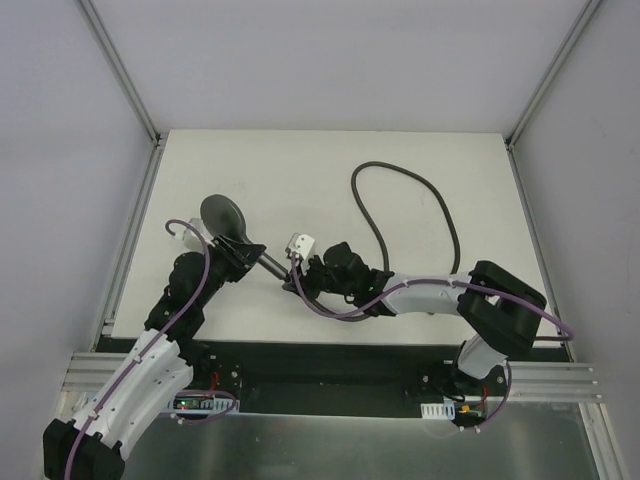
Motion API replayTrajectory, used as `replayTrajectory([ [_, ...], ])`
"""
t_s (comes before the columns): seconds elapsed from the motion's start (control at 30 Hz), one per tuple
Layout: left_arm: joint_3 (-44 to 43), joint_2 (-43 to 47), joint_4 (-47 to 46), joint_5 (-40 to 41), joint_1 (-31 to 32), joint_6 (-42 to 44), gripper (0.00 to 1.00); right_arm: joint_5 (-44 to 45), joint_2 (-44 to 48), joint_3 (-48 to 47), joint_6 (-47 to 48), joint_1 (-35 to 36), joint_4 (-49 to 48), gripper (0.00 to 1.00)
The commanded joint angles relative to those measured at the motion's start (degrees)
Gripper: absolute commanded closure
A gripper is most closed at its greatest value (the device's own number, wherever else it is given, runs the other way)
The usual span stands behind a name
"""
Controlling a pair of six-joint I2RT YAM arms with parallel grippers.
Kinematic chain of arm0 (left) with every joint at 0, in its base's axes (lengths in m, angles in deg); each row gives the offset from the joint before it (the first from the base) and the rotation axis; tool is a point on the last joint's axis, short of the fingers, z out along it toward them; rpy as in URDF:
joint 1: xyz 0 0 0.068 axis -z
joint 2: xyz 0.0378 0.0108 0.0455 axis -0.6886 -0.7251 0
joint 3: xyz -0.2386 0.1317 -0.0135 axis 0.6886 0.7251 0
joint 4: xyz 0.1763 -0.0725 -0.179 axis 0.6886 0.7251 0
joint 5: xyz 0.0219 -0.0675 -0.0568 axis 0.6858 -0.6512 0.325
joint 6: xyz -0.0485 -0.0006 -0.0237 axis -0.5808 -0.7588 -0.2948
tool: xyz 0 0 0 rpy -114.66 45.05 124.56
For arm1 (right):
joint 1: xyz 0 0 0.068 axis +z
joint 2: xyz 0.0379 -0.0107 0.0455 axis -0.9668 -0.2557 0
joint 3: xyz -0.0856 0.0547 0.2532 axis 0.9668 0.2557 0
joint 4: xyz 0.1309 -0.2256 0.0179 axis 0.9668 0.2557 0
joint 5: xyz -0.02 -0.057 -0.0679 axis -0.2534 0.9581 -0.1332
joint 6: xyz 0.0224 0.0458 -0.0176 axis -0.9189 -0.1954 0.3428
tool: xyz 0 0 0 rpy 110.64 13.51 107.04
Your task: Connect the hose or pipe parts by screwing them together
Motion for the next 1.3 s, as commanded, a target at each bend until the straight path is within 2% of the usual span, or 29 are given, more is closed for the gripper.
replayTrajectory([
  [0.0, 2.7, 0.4, -11.0, -12.3, 0.7, 2.7, 1.0, -13.5, 3.8, 1.3, -6.8, -4.4, -19.7, 0.99],
  [0.17, 6.6, 0.8, -21.3, -15.8, 0.7, 3.4, 1.0, -21.2, 2.6, 3.3, -14.8, -8.4, -29.8, 0.99],
  [0.47, 8.0, -1.4, -27.8, -21.1, 0.6, 6.3, 1.0, -32.0, -2.4, 3.8, -27.4, -13.3, -45.5, 0.99],
  [0.6, 7.5, -2.8, -28.8, -23.2, 0.7, 7.2, 1.0, -35.1, -3.6, 2.7, -28.7, -13.9, -45.6, 0.99],
  [0.8, 7.6, -2.3, -28.8, -22.1, 0.6, 7.9, 1.0, -38.0, -5.4, 2.4, -31.9, -14.8, -48.4, 0.99],
  [0.93, 7.7, -1.9, -30.5, -23.2, 0.6, 9.2, 1.0, -40.9, -7.6, 2.3, -36.8, -15.3, -55.9, 0.99],
  [1.17, 9.7, -1.1, -33.6, -25.0, 0.6, 8.7, 1.0, -42.6, -8.1, 1.8, -38.1, -15.8, -56.2, 0.99],
  [1.27, 9.8, -0.4, -32.2, -23.3, 0.6, 8.9, 1.0, -42.2, -8.3, 1.5, -38.6, -16.0, -56.1, 0.91],
])
